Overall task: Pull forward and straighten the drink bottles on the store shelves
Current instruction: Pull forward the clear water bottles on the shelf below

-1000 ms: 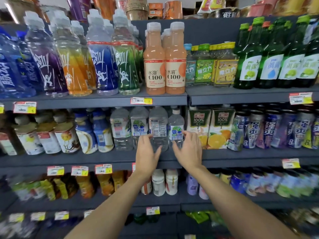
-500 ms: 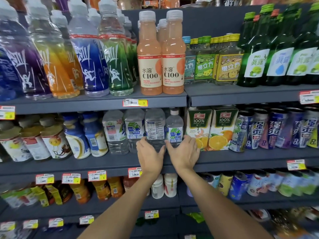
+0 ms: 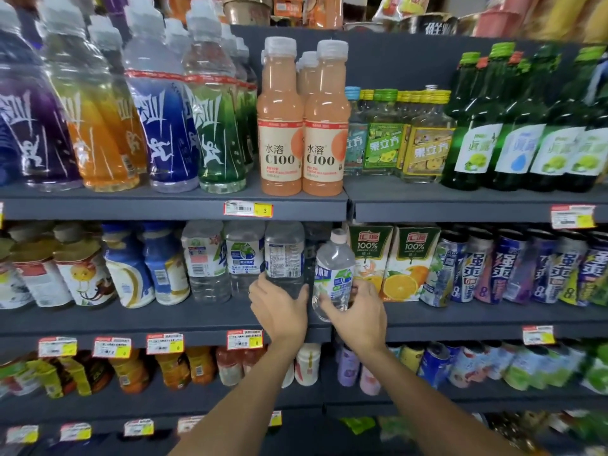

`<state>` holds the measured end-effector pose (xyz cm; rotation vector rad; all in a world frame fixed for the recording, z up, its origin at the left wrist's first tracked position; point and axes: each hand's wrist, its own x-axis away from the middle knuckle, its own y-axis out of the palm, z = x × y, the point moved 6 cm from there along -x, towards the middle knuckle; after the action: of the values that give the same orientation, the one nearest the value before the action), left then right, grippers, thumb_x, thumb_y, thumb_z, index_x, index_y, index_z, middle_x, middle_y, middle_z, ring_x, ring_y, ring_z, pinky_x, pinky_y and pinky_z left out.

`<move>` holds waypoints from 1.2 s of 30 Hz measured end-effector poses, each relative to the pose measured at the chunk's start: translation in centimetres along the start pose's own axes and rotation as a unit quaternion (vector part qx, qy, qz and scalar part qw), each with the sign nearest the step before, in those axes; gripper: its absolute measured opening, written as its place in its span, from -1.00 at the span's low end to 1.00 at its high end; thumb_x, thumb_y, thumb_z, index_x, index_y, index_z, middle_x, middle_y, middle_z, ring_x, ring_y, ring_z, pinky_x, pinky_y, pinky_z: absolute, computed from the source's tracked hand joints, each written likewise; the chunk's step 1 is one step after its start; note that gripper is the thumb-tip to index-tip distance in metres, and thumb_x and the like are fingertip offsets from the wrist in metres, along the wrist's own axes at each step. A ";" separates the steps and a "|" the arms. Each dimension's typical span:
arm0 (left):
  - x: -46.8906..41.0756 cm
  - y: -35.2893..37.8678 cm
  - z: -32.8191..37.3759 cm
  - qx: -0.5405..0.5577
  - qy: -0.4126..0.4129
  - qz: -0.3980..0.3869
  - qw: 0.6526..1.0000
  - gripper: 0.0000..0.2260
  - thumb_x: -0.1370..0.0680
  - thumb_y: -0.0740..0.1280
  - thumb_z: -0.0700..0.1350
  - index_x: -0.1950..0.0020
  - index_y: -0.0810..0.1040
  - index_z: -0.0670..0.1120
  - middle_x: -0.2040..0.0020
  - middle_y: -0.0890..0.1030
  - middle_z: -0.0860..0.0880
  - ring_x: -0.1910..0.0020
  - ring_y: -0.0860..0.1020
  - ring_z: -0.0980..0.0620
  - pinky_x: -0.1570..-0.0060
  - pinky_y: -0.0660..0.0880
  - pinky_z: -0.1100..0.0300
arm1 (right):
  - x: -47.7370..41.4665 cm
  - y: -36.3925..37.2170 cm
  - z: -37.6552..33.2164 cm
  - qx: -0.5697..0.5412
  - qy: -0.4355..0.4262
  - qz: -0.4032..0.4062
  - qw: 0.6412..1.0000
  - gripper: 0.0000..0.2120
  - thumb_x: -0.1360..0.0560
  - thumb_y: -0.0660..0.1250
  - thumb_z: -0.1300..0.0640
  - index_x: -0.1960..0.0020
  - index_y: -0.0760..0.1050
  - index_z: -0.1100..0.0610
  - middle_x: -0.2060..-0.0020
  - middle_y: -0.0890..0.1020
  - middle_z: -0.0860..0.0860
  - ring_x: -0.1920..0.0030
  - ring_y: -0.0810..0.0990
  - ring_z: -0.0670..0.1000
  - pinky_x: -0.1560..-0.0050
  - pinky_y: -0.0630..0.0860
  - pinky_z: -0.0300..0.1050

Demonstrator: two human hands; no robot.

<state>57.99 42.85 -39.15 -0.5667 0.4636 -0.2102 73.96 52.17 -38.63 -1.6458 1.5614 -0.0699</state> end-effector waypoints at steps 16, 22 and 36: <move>0.1 0.4 -0.3 0.028 0.019 0.005 0.999 -0.19 -0.35 0.58 0.06 -0.39 0.34 -0.36 -0.24 0.46 -0.27 -0.25 0.41 -0.23 -0.29 0.38 -0.02 | 0.9 0.4 0.6 -0.051 0.120 0.005 0.991 -0.20 -0.22 0.44 -0.46 -0.19 0.29 0.04 -0.01 0.45 -0.05 -0.02 0.58 0.09 0.08 0.55 0.02; 0.1 -0.3 -0.9 0.063 0.054 -0.030 0.996 -0.20 -0.31 0.58 0.02 -0.39 0.36 -0.33 -0.23 0.48 -0.23 -0.29 0.39 -0.19 -0.32 0.38 -0.04 | 1.3 0.8 0.5 -0.053 0.042 -0.003 0.998 -0.26 -0.35 0.41 -0.28 -0.38 0.34 0.09 -0.16 0.41 0.00 -0.19 0.50 0.11 -0.18 0.49 0.06; -1.4 -1.9 -3.4 0.208 0.122 -0.231 0.942 -0.34 -0.33 0.53 0.02 -0.41 0.44 0.06 -0.22 0.59 0.29 -0.22 0.53 0.34 -0.18 0.43 0.44 | 1.2 1.7 1.2 -0.098 0.070 -0.017 0.993 -0.29 -0.30 0.54 -0.23 -0.25 0.35 0.11 -0.09 0.42 -0.02 -0.19 0.44 0.04 -0.20 0.47 0.02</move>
<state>55.00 40.17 -40.10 -0.2231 0.5032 -0.8173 73.57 51.98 -40.96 -1.8552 1.6906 -0.0512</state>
